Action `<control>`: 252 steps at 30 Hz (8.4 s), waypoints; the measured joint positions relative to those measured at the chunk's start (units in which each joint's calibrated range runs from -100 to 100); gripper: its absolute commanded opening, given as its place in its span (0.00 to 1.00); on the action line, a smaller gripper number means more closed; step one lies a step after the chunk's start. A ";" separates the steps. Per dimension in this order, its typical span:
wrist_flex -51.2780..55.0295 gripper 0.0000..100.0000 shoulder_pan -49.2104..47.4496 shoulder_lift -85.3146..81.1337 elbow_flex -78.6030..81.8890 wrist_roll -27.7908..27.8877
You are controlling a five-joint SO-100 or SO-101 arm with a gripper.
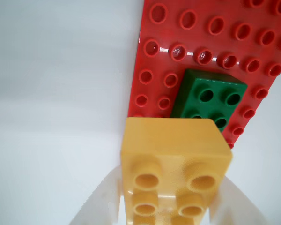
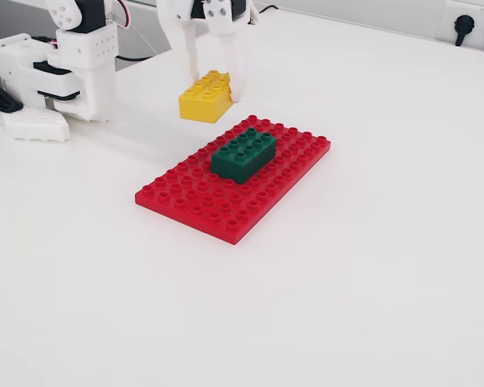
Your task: Put yellow lego brick onto the green one
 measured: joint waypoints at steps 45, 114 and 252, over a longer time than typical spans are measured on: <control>-6.40 0.13 0.96 15.70 -11.36 -5.56; -13.40 0.14 1.84 15.79 -3.07 -4.00; -13.66 0.25 -0.52 15.79 -2.98 -5.36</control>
